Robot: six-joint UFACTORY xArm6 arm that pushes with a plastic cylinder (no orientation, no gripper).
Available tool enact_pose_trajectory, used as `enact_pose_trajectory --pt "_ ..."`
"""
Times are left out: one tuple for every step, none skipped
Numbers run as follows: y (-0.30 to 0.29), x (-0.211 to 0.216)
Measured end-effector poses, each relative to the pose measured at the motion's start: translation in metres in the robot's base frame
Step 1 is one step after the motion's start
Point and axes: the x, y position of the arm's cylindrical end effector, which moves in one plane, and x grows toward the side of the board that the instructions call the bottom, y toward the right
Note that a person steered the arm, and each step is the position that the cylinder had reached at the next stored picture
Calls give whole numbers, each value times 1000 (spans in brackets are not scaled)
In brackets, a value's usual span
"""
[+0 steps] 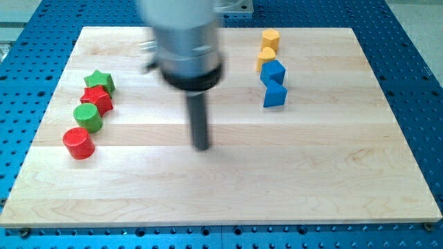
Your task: Push the blue and the yellow blocks together separately with each other
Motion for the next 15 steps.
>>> enact_pose_trajectory --pt "-11 -80" --pt "-14 -153" --pt "-3 -228" --pt "57 -236" --pt "123 -236" --pt "156 -237" --pt "100 -227" --pt "39 -171" --pt "43 -130" --pt "62 -142" --pt "92 -169" --pt "106 -186" --pt "108 -178" --pt "73 -116" --pt "41 -63"
